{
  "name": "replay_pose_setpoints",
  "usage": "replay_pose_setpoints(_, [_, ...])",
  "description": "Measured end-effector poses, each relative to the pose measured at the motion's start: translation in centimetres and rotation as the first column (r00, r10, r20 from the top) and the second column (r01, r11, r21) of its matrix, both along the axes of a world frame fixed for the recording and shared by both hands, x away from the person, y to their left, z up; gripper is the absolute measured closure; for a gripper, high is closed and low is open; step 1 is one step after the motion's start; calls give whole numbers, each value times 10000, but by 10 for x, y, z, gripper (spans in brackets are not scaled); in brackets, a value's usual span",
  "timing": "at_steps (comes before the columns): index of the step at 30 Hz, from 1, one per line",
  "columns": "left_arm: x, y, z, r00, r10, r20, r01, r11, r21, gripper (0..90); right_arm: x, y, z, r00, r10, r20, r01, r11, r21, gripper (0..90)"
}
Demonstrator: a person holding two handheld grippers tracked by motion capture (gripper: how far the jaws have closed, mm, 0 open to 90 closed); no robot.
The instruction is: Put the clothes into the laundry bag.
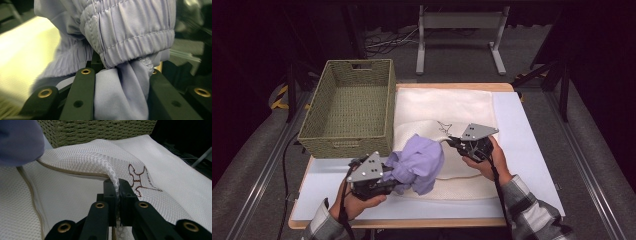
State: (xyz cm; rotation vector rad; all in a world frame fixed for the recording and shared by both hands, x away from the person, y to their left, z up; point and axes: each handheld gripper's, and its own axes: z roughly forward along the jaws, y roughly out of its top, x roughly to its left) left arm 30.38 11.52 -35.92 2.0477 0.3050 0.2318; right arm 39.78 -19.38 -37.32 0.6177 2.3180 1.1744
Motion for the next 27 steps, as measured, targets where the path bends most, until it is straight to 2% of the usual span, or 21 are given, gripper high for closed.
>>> replay_pose_setpoints(1, [1, -5, -2, 9996, -229, -157, 230, 9997, 77, 745, 0, 0, 0, 10000, -17, -5, 17, 10000, -5, 867])
replay_pose_setpoints(3, [3, -11, -5, 9992, -322, -225, 327, 9993, 206, 746, 0, 1, 0, 10000, -27, 1, 27, 10000, -20, 867])
replay_pose_setpoints(4, [7, -20, -11, 9979, -507, -393, 528, 9972, 537, 746, 0, 1, 0, 10000, -30, 11, 30, 10000, -25, 867])
replay_pose_setpoints(6, [11, -26, -17, 9962, -659, -572, 705, 9941, 827, 746, -1, 0, 1, 10000, -35, 27, 35, 10000, -13, 867])
replay_pose_setpoints(8, [16, -33, -23, 9946, -696, -768, 784, 9898, 1186, 746, -1, 0, 1, 10000, -29, 4, 29, 10000, 48, 867])
replay_pose_setpoints(9, [16, -33, -23, 9946, -696, -768, 784, 9898, 1186, 746, -1, 0, 1, 10000, -29, 4, 29, 10000, 48, 867])
replay_pose_setpoints(10, [21, -39, -30, 9916, -722, -1075, 873, 9860, 1423, 746, -1, 1, 0, 10000, -24, -12, 24, 10000, 49, 867])
replay_pose_setpoints(14, [29, -51, -37, 9897, -626, -1288, 862, 9786, 1867, 745, -2, 1, 1, 10000, -14, -5, 14, 10000, 11, 866])
replay_pose_setpoints(15, [29, -51, -37, 9897, -626, -1288, 862, 9786, 1867, 745, -2, 1, 1, 10000, -14, -5, 14, 10000, 11, 866])
replay_pose_setpoints(17, [34, -61, -39, 9918, -531, -1159, 775, 9730, 2174, 744, -3, 2, 3, 10000, 44, 52, -44, 10000, 26, 867])
replay_pose_setpoints(23, [51, -80, -41, 9942, -40, -1073, 307, 9682, 2483, 742, -6, 2, 7, 9998, 140, 141, -142, 9998, 126, 867])
replay_pose_setpoints(26, [60, -88, -43, 9946, 308, -992, -34, 9641, 2654, 743, -8, 1, 10, 9997, 147, 194, -151, 9997, 199, 867])
replay_pose_setpoints(27, [62, -92, -43, 9949, 468, -893, -202, 9602, 2786, 743, -9, 1, 11, 9997, 166, 182, -170, 9995, 250, 867])
